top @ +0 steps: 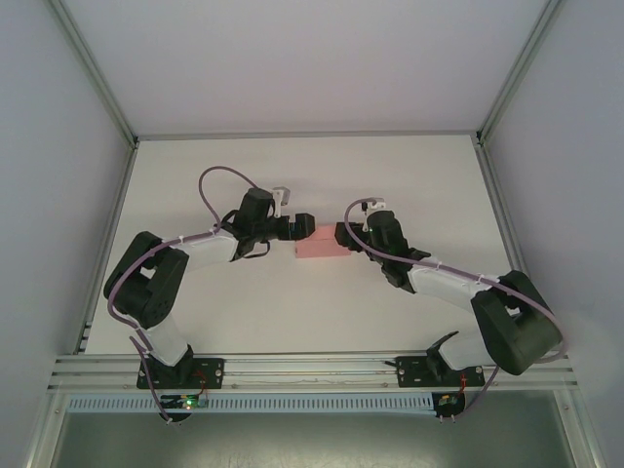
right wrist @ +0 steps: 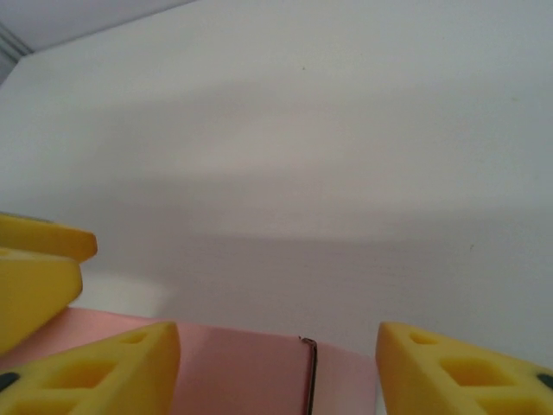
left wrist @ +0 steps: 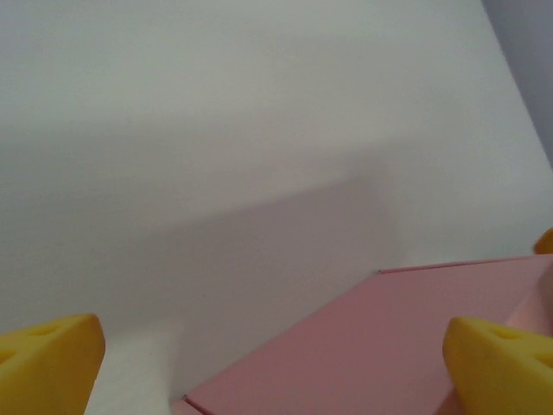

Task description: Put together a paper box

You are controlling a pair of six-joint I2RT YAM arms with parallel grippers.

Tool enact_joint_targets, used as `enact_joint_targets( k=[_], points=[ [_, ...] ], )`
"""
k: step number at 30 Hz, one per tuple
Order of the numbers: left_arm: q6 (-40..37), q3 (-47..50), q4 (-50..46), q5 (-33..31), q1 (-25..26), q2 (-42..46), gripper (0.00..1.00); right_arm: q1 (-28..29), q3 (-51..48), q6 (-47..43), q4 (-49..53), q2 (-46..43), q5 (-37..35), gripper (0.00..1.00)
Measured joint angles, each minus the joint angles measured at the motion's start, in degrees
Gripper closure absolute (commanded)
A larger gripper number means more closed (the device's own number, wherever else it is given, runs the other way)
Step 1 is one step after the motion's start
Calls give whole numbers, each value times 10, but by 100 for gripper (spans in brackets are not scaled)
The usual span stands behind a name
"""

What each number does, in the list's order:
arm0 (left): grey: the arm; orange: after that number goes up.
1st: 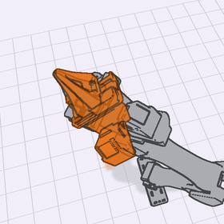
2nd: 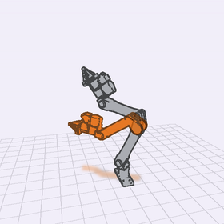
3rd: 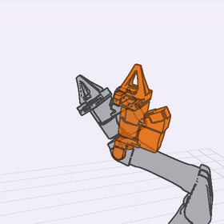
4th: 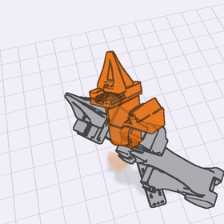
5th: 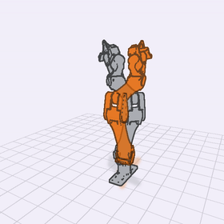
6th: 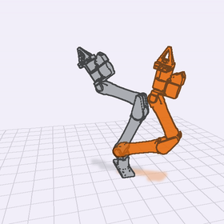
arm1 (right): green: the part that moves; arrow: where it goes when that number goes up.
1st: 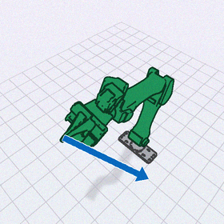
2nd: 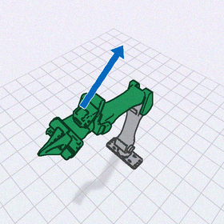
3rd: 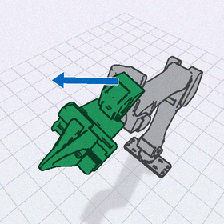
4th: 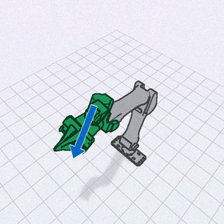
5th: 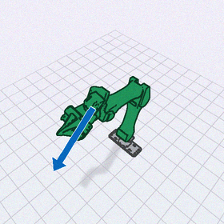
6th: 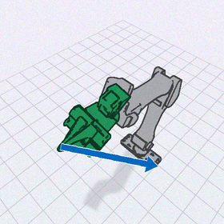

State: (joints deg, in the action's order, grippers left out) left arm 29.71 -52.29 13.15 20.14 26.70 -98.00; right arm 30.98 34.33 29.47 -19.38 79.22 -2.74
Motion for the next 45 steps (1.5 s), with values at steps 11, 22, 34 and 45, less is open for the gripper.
enact_joint_targets(
  k=[11,22,34,45],
  points=[
    [-13,-92,-145,-133,-3,99,0,-11,71,-147,38,-40,109,2],
    [-12,-97,-311,-178,-65,172,0,-4,216,-618,281,2,316,2],
    [-19,22,-339,-164,-65,293,0,4,398,-805,535,184,306,2],
    [-30,57,-342,-190,-65,335,0,15,452,-775,570,276,213,43]
  ],
)
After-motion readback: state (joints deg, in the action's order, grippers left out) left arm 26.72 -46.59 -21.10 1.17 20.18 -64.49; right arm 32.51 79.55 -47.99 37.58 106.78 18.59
